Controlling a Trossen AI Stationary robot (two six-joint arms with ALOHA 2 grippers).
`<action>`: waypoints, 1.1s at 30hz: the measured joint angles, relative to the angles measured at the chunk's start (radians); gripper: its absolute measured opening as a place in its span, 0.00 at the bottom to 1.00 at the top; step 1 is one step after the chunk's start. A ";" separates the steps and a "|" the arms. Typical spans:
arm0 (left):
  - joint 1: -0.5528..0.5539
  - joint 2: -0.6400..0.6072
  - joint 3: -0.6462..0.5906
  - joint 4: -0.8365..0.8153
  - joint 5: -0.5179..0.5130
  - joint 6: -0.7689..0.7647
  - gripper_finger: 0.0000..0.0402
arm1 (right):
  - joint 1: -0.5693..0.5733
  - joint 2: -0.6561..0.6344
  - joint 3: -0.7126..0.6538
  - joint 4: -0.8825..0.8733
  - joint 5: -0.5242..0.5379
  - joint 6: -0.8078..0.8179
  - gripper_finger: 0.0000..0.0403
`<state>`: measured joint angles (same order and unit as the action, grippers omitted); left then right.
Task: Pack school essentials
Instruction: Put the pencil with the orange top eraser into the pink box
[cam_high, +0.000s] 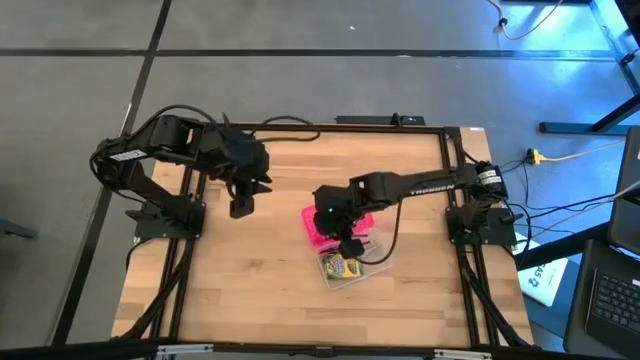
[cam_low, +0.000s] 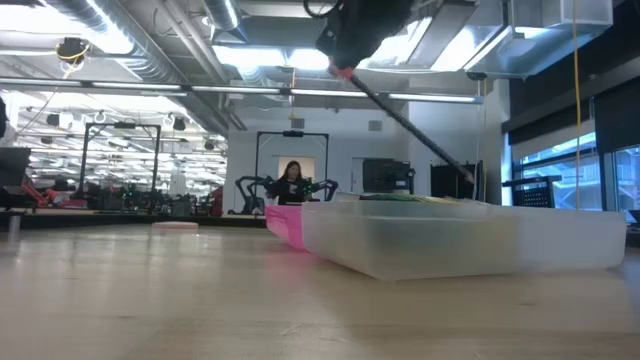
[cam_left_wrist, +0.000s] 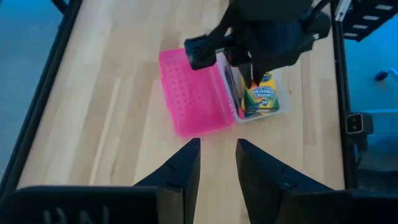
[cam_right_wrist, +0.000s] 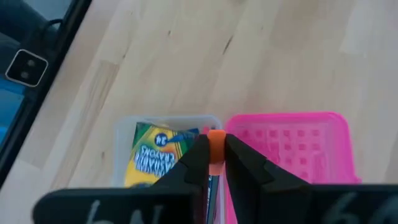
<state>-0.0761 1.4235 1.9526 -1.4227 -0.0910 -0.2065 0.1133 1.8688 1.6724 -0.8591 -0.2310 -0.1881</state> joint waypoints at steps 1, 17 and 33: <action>-0.009 0.000 0.000 0.000 -0.002 -0.001 0.24 | 0.006 0.004 -0.007 0.010 0.001 0.001 0.11; -0.112 0.001 0.000 0.003 -0.063 -0.050 0.24 | 0.028 0.130 -0.014 0.021 -0.009 -0.032 0.11; -0.115 0.001 -0.001 0.003 -0.077 -0.046 0.24 | 0.027 0.156 -0.014 0.013 0.038 -0.072 0.11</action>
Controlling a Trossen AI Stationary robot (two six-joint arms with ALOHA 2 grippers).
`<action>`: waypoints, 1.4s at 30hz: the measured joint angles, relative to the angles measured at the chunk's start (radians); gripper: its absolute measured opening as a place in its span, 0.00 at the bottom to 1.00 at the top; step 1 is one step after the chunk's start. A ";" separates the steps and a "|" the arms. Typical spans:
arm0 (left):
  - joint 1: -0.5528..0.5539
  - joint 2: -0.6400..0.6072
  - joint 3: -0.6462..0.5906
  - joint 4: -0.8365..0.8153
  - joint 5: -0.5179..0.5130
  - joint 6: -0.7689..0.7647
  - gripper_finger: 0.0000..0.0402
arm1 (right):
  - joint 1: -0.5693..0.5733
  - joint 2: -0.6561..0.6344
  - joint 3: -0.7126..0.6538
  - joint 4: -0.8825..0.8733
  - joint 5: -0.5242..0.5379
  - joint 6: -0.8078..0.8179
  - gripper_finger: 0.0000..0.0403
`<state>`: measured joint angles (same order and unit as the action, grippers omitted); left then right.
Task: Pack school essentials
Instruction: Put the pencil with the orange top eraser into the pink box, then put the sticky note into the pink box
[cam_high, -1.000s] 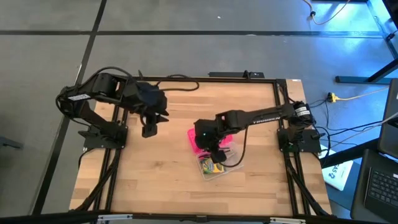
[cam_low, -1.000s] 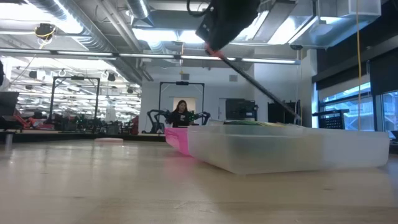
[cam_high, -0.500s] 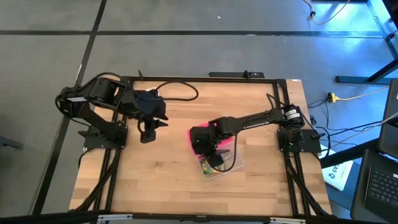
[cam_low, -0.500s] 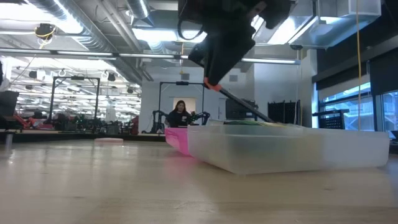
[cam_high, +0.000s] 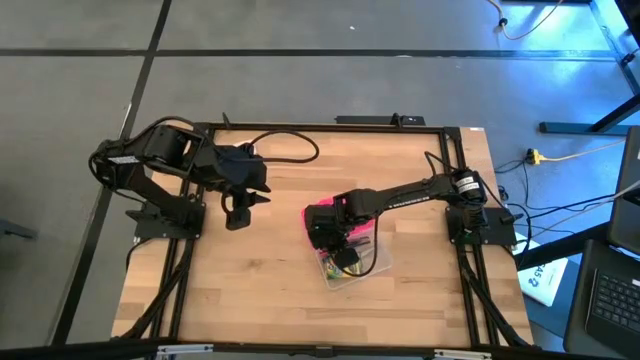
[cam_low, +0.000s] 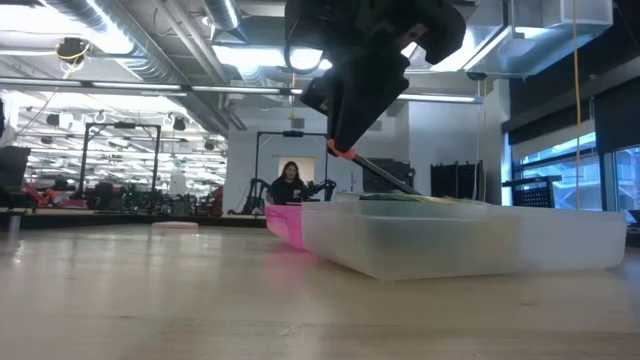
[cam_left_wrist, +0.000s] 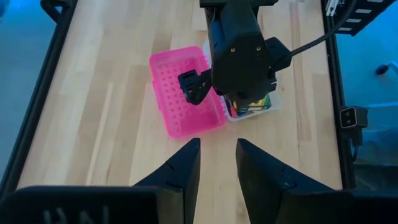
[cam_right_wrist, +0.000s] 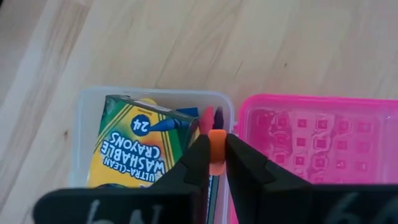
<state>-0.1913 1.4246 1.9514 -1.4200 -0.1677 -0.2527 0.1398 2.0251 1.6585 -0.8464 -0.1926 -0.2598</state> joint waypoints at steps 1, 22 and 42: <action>0.000 0.000 0.000 0.000 0.000 0.000 0.24 | 0.000 0.000 0.000 0.001 0.000 -0.006 0.12; 0.005 0.000 0.000 -0.044 -0.077 -0.066 0.24 | -0.024 -0.015 0.018 -0.062 -0.002 0.023 0.25; 0.320 -0.045 0.000 -0.151 -0.113 -0.336 0.24 | -0.271 -0.228 0.130 -0.252 -0.034 0.036 0.23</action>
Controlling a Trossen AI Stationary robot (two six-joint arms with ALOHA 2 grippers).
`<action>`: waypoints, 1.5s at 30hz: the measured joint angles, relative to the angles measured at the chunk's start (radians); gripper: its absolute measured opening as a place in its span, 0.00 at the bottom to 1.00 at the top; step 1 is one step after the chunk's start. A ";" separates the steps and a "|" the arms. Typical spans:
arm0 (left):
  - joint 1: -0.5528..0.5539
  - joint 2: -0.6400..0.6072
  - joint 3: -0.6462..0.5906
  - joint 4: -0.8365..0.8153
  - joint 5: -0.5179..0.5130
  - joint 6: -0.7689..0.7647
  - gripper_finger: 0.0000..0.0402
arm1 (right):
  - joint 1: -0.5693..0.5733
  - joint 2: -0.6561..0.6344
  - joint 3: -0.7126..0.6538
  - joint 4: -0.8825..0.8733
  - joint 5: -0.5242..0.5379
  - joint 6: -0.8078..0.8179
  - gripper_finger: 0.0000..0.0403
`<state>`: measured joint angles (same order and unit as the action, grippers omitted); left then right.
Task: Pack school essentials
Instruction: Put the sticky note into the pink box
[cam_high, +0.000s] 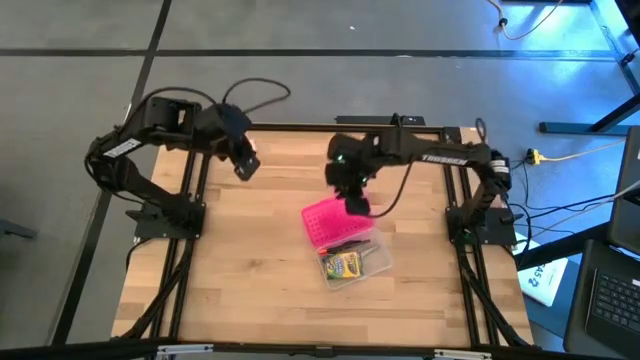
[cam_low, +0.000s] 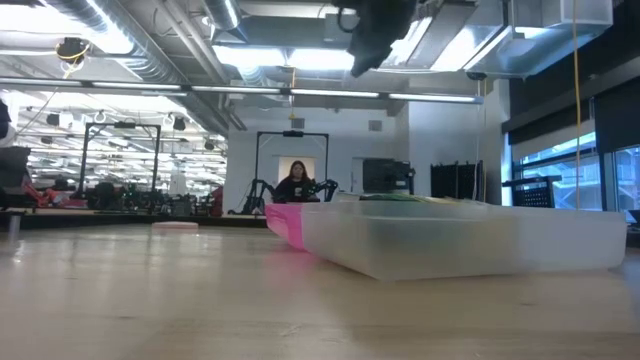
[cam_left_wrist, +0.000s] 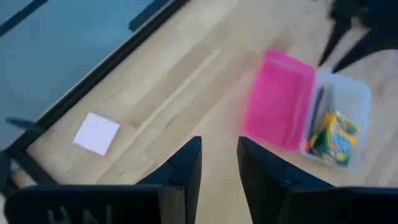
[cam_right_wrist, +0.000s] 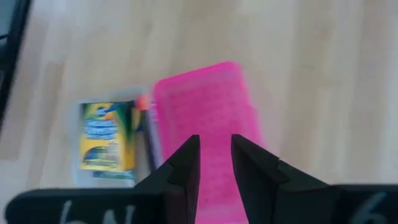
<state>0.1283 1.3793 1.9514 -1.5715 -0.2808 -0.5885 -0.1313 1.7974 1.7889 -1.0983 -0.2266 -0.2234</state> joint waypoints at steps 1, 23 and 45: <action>0.027 0.002 -0.001 0.000 0.006 -0.010 0.24 | -0.016 -0.015 0.000 0.000 0.017 -0.005 0.23; 0.510 0.007 -0.492 0.319 0.224 -0.111 0.24 | -0.362 -0.118 0.000 0.162 0.138 -0.067 0.02; 0.639 0.006 -0.781 0.522 0.205 -0.294 0.24 | -0.546 0.019 0.000 0.233 -0.381 -0.404 0.04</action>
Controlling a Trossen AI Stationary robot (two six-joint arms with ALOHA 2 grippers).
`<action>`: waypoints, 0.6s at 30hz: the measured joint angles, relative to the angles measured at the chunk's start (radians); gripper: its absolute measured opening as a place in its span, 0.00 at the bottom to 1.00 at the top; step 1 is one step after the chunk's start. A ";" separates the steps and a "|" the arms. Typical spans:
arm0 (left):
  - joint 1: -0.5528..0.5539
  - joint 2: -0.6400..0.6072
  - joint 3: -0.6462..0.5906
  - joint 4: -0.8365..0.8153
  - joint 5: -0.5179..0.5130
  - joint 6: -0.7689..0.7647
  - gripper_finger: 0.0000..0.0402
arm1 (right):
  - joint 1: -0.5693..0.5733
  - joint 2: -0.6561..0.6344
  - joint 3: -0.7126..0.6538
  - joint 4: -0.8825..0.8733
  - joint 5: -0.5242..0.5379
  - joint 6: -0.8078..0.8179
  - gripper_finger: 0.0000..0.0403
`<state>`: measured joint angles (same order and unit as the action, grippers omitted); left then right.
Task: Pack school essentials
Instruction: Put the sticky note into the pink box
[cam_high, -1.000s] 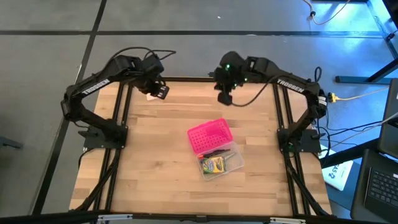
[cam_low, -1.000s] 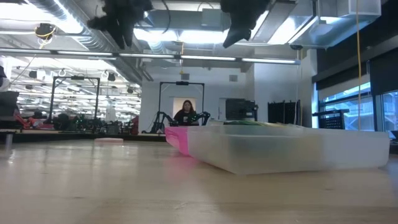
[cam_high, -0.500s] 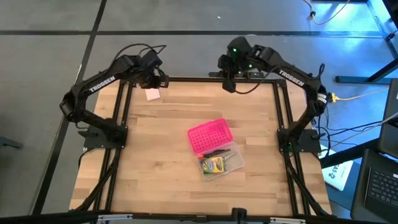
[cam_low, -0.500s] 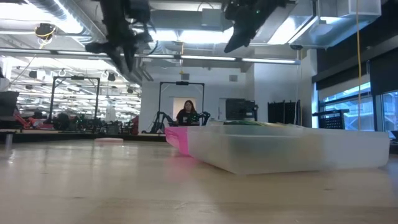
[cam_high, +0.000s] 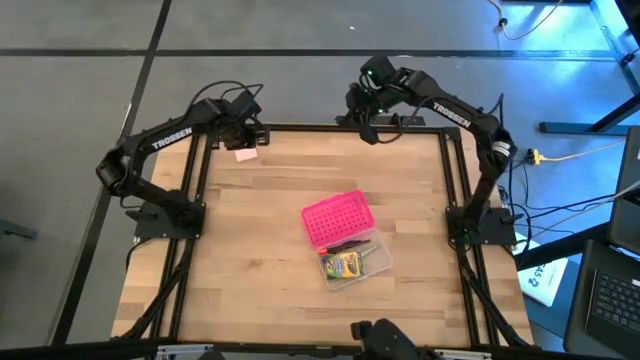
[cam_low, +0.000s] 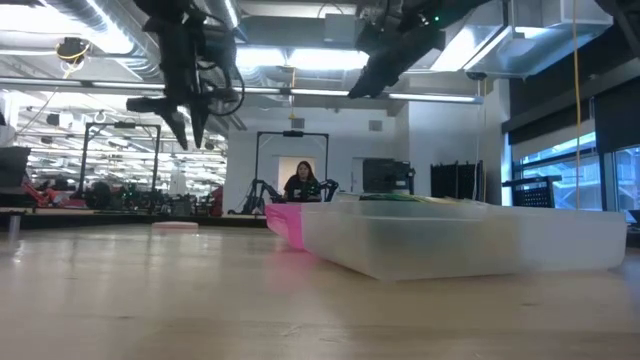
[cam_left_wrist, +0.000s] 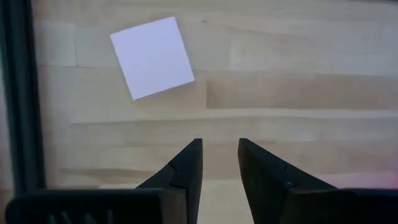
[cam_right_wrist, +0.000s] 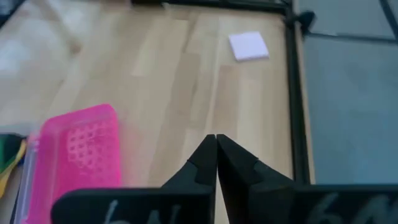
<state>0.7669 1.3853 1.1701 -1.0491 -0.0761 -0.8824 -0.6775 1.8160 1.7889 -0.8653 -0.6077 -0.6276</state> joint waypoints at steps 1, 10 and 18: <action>0.007 0.000 -0.010 0.010 0.000 0.001 0.24 | -0.001 0.004 0.000 0.001 -0.022 -0.016 0.04; 0.060 0.000 -0.057 0.034 -0.014 0.002 0.24 | -0.001 0.011 0.000 0.011 -0.042 -0.058 0.04; 0.060 0.000 -0.057 0.034 -0.072 0.002 0.24 | 0.000 0.011 0.000 0.010 -0.041 -0.058 0.04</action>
<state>0.8265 1.3857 1.1133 -1.0153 -0.1477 -0.8804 -0.6777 1.8275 1.7889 -0.8551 -0.6487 -0.6856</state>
